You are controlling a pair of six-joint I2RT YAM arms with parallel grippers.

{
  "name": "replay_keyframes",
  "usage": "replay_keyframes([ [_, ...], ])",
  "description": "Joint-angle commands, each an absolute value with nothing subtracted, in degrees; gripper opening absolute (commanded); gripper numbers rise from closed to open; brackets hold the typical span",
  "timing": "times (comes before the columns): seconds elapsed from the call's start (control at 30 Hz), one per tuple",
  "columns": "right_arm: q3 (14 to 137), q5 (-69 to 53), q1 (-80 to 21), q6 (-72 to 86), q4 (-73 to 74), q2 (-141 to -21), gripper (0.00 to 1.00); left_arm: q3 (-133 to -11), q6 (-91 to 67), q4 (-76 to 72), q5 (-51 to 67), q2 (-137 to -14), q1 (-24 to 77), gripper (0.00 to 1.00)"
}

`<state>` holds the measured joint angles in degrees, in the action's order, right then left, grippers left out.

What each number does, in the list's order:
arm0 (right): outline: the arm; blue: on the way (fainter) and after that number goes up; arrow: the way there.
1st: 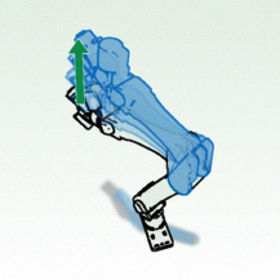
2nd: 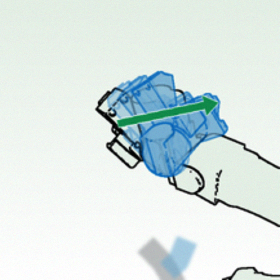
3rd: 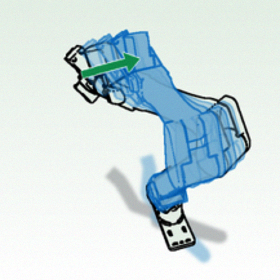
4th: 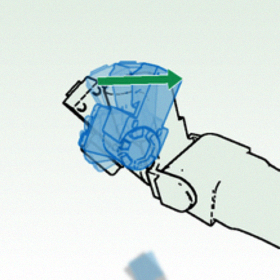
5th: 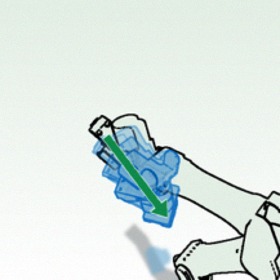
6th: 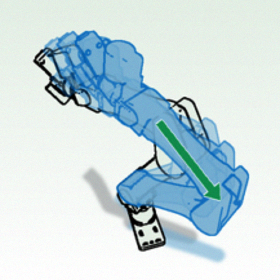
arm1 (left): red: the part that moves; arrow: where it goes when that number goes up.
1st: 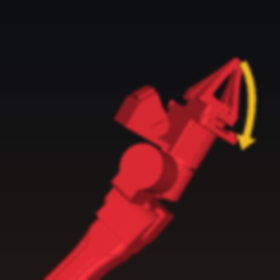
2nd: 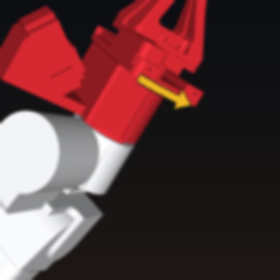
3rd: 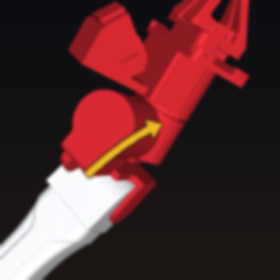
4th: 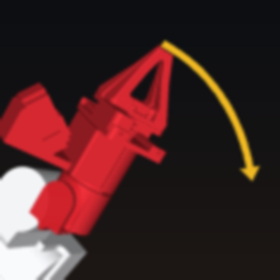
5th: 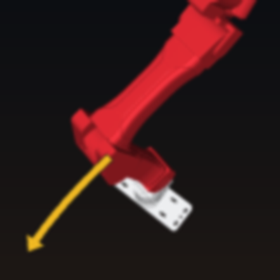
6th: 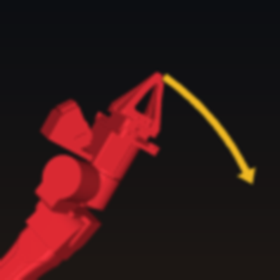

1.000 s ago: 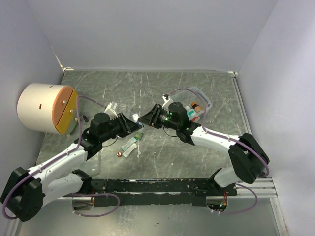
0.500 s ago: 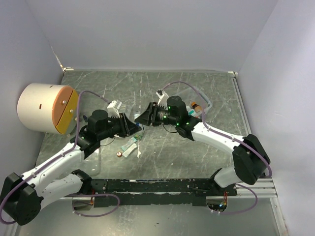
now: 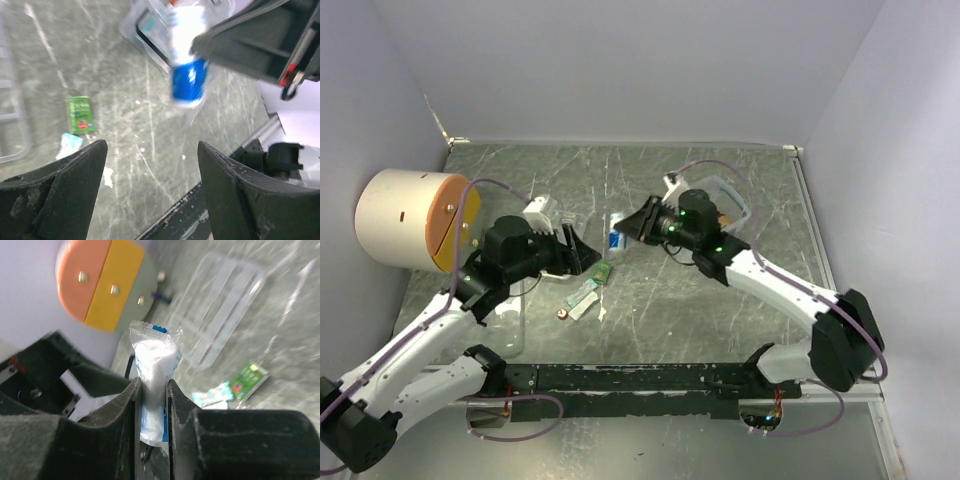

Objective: Organize the medicine kit

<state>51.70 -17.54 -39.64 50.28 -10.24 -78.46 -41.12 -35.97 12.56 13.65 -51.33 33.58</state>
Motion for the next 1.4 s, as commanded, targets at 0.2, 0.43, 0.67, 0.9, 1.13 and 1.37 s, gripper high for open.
replay_keyframes([
  [0.2,57.1,20.3,-30.2,48.3,5.8,-68.6,0.17,-50.7,-26.7,35.2,-9.3,-37.8,33.8,0.82],
  [0.43,61.9,28.9,-24.1,48.2,9.5,-73.3,0.18,-46.1,-22.2,34.5,-11.8,-29.0,33.8,0.83],
  [0.67,67.1,33.2,-21.3,51.9,11.9,-84.9,0.15,-45.3,-22.1,34.7,-12.7,-28.8,33.8,0.84],
  [0.9,71.5,35.8,-21.2,57.4,13.8,-94.7,0.15,-44.8,-20.8,33.3,-8.9,-31.1,33.8,0.85],
  [1.13,74.0,37.0,-21.0,60.1,13.5,-101.6,0.16,-44.6,-21.1,33.3,-9.3,-31.6,33.8,0.86],
  [1.37,77.1,38.7,-20.5,62.8,15.5,-107.2,0.16,-44.6,-21.1,33.4,-9.5,-32.4,33.8,0.86],
])
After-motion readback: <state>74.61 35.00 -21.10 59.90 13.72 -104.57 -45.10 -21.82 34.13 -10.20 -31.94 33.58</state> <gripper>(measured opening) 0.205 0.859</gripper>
